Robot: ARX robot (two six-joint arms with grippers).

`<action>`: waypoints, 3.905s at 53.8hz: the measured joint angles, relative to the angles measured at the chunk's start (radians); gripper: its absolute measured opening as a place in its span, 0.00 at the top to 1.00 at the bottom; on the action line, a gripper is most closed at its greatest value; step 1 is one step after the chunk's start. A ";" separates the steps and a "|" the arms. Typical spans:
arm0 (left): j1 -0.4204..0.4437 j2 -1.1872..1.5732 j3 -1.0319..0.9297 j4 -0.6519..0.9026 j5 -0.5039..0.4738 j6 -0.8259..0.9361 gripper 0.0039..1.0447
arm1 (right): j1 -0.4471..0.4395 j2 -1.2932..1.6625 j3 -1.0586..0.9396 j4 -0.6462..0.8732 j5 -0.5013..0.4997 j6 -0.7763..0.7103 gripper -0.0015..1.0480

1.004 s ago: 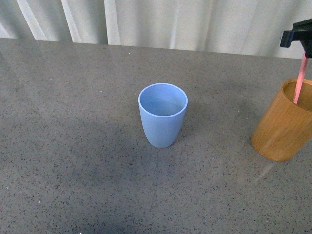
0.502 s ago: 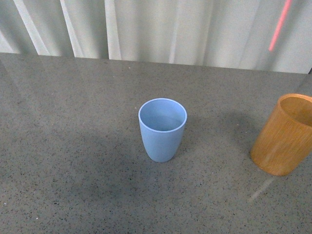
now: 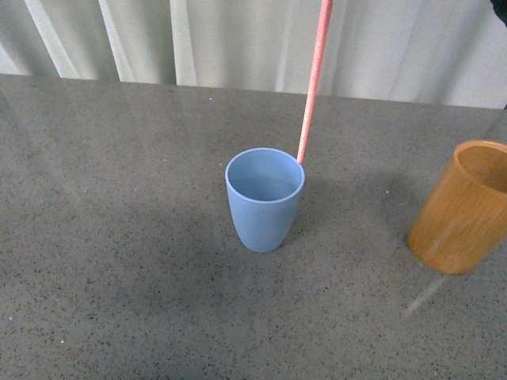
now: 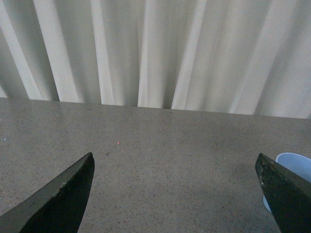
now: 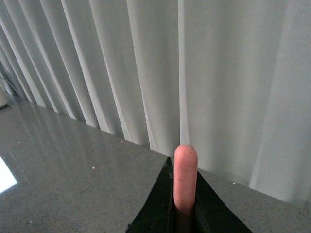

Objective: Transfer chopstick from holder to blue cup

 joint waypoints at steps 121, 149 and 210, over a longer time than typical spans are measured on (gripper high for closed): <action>0.000 -0.001 0.000 0.000 -0.002 0.000 0.06 | -0.340 -0.510 -0.351 -0.346 0.257 -0.102 0.28; 0.000 -0.001 0.000 0.000 0.000 0.000 0.06 | -0.470 -0.819 -0.622 -0.298 0.137 -0.128 0.99; 0.000 -0.001 0.000 0.000 0.000 0.000 0.06 | -0.470 -1.356 -0.706 -0.713 0.134 -0.128 0.99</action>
